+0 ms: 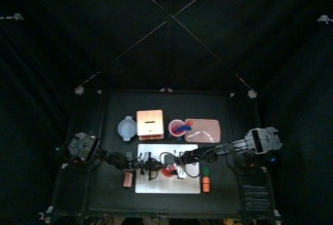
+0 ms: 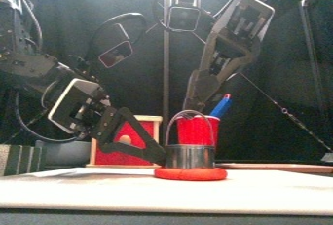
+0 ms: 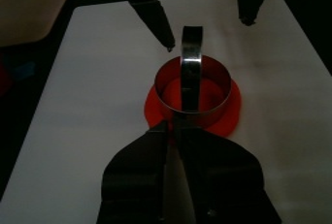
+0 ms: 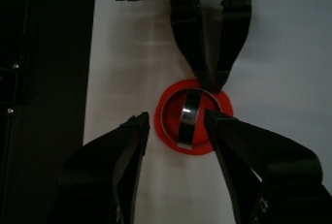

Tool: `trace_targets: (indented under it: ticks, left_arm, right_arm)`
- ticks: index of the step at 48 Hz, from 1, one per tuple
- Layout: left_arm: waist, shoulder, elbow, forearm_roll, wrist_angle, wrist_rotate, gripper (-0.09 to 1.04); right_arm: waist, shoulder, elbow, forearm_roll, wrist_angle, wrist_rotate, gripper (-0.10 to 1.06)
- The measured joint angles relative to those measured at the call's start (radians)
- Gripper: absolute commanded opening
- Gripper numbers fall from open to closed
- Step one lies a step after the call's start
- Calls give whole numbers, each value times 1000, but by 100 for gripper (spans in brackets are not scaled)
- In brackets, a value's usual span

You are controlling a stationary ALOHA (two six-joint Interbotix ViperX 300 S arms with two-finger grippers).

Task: Get the cutter from the drawer then cut the dough then place the extra dough in the bowl
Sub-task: Cut the dough

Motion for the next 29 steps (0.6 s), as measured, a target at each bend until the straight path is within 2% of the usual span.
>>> trace_targets:
  ticks: [4, 13, 20, 24, 29]
  left_arm:
    - [2, 3, -2, 0, 2, 0, 57]
    - [0, 6, -2, 0, 0, 0, 57]
    - [0, 11, -5, 0, 0, -3, 57]
    - [0, 12, -5, 0, 0, -3, 57]
    - [0, 15, -5, -2, -2, 0, 57]
  right_arm:
    - [-2, 15, -15, -74, 41, 80, 85]
    - [15, 46, -71, -255, 123, 305, 84]
    - [38, 64, -92, -356, 149, 433, 84]
    - [44, 72, -98, -390, 156, 483, 83]
    - [52, 78, -100, -403, 161, 506, 82]
